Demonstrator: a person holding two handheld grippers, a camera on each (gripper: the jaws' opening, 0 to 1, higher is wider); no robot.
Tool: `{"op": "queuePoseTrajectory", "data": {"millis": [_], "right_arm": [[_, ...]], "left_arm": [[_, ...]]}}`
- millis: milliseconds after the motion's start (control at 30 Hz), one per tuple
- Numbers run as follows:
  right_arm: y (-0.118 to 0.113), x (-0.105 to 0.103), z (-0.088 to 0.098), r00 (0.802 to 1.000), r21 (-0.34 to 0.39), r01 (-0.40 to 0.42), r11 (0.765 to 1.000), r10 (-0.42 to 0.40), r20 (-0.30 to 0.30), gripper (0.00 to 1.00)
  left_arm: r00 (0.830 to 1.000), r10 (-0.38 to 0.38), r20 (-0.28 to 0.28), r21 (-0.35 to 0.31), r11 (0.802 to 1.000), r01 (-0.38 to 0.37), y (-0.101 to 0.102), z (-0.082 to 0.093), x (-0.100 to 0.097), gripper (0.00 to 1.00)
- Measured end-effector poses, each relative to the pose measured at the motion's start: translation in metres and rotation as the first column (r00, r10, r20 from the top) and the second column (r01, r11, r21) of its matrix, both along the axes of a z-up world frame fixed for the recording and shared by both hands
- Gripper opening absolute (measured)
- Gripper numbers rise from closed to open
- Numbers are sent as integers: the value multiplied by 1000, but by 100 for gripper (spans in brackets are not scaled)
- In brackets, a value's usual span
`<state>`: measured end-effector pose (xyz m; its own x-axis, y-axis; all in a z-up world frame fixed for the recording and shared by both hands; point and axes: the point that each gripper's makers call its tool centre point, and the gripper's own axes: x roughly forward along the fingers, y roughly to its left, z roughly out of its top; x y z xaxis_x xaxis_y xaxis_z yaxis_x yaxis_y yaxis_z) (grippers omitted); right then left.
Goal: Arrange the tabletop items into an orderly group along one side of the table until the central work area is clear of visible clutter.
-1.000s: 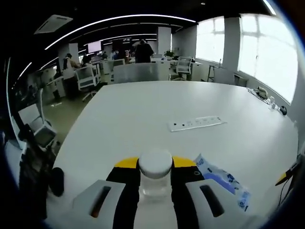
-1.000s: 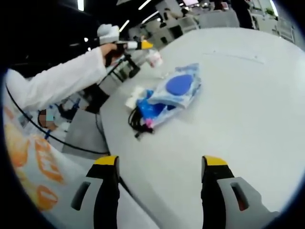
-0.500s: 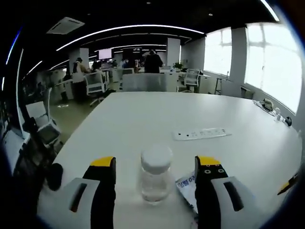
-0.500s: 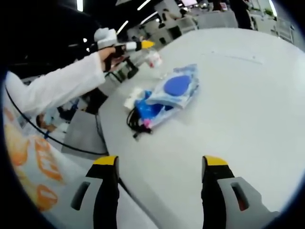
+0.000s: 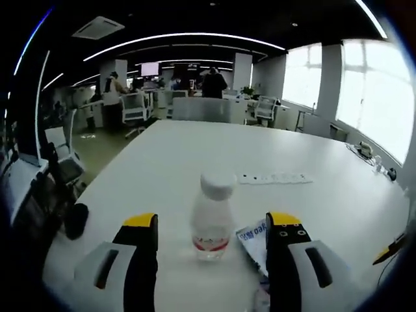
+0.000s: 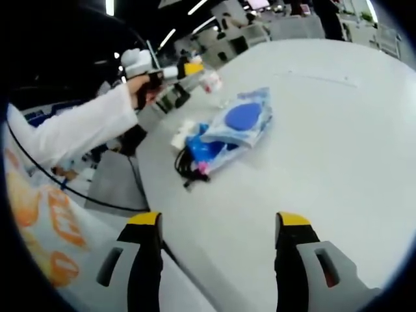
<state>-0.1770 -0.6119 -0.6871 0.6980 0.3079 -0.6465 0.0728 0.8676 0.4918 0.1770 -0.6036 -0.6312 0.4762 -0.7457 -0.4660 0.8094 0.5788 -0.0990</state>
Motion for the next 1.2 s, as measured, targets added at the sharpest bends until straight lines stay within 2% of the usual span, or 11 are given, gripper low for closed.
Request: {"op": "queuePoseTrajectory", "data": {"millis": [100, 267, 667, 967, 1067, 1200], "right_arm": [[-1, -3, 0, 1000, 5, 11, 1000, -11, -1, 69], [-3, -4, 0, 999, 13, 32, 999, -32, -1, 69], [-2, -5, -3, 999, 14, 39, 999, -39, -13, 68], [5, -3, -5, 1000, 23, 14, 1000, -13, -24, 67], [7, -3, -6, 1000, 25, 7, 1000, -6, -28, 66], [8, -3, -6, 1000, 30, 3, 1000, -2, -31, 66]], "left_arm": [[1000, 6, -7, 0, 1000, -6, 4, -2, -6, 67], [998, 23, -65, -19, 1000, -24, 11, -9, -19, 69], [990, 57, -133, 3, 998, -57, 41, -30, -57, 67], [985, 71, -156, 6, 997, -71, 54, -37, -70, 65], [979, 80, -185, -15, 996, -84, 54, -36, -73, 65], [978, 89, -190, -25, 995, -95, 52, -34, -73, 64]]}}
